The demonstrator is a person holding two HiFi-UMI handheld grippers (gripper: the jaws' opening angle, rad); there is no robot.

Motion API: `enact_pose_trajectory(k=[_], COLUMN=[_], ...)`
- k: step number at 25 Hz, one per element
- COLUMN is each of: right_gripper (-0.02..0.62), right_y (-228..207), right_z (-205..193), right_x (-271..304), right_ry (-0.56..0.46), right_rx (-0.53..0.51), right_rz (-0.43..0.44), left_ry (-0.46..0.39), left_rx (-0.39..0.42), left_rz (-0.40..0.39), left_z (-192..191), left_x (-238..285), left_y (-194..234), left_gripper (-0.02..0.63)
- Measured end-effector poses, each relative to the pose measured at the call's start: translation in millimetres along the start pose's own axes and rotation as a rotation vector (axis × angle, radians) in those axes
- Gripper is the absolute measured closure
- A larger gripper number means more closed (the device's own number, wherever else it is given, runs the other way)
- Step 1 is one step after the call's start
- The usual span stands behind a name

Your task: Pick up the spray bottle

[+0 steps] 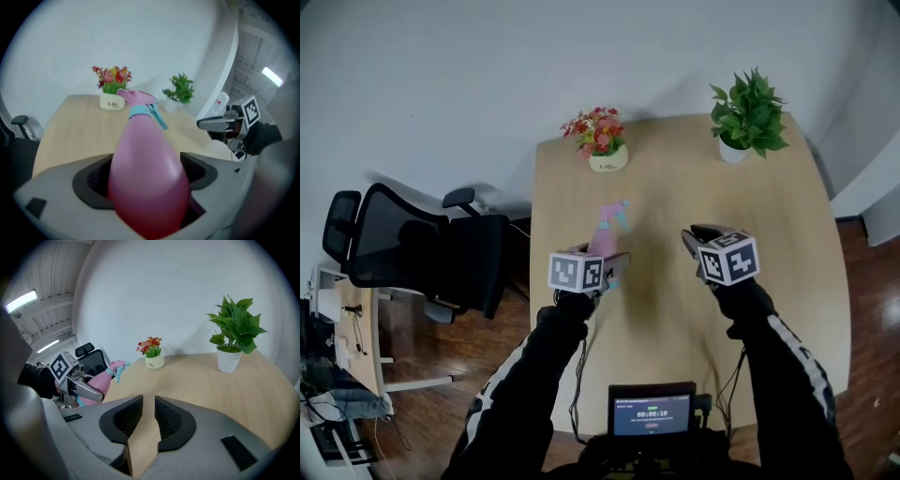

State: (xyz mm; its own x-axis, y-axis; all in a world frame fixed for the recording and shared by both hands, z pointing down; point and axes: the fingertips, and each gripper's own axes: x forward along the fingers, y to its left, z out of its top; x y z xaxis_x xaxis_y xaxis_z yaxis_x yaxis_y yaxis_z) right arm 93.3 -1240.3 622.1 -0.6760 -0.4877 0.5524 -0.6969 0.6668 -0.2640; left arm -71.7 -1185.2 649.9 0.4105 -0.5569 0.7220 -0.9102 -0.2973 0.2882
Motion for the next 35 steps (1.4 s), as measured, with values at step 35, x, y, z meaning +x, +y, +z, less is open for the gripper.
enact_pose_trajectory(k=[35], right_gripper=[0.583], right_y=[301], right_z=[34], right_x=[-422], right_ry=[-0.634], right_rx=[-0.244], right_rz=[0.074], left_ry=[-0.963], left_rx=[0.331], left_rz=[0.031], left_z=[-61], left_x=[-499], left_y=[-302], left_gripper=[0.189])
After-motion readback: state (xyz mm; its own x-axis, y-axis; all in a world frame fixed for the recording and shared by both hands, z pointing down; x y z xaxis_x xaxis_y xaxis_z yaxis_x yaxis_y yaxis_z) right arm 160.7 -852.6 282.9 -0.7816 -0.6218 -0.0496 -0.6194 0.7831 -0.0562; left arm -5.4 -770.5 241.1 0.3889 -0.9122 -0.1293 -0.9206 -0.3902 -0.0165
